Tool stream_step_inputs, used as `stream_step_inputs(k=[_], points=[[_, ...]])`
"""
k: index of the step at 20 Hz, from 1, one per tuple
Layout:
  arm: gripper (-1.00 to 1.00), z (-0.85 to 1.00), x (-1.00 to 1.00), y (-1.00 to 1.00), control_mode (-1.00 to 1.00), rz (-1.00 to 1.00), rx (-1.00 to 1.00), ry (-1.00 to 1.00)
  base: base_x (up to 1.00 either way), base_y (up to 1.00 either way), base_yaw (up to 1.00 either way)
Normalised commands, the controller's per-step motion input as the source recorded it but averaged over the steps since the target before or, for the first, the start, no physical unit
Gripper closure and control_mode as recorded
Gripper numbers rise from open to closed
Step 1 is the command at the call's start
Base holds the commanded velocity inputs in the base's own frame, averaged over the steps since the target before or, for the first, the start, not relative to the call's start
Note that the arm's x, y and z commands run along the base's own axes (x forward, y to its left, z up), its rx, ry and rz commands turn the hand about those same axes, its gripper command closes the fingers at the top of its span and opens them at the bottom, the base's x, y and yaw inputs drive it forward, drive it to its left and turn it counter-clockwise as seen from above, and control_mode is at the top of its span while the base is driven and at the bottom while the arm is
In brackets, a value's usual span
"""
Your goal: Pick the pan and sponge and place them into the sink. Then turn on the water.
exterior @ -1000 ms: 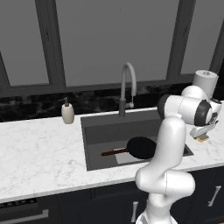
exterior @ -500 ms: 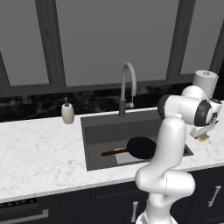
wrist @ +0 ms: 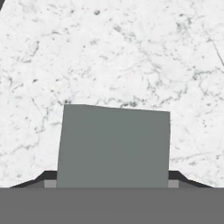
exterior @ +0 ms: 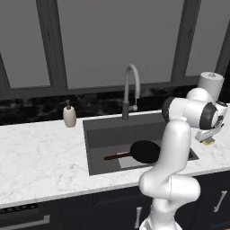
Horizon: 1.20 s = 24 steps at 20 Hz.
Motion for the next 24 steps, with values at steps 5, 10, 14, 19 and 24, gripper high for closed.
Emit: stream_step_inputs(k=[5,10,14,19,24], points=[[1.00,0.04,0.00,0.00,-1.00,0.00,0.00,0.03,0.00,0.00,0.00],[1.00,0.54,-0.05,0.46,-1.00,-0.04,-0.02,0.03,0.00,0.00,0.00],[1.00,0.66,-0.15,0.73,-1.00,-0.03,0.00,0.02,0.00,0.00,0.00],[1.00,0.34,-0.21,0.82,-1.00,0.00,0.00,0.00,0.00,0.00,0.00],[1.00,0.09,-0.03,0.96,-1.00,0.04,-0.01,0.02,0.00,0.00,0.00]])
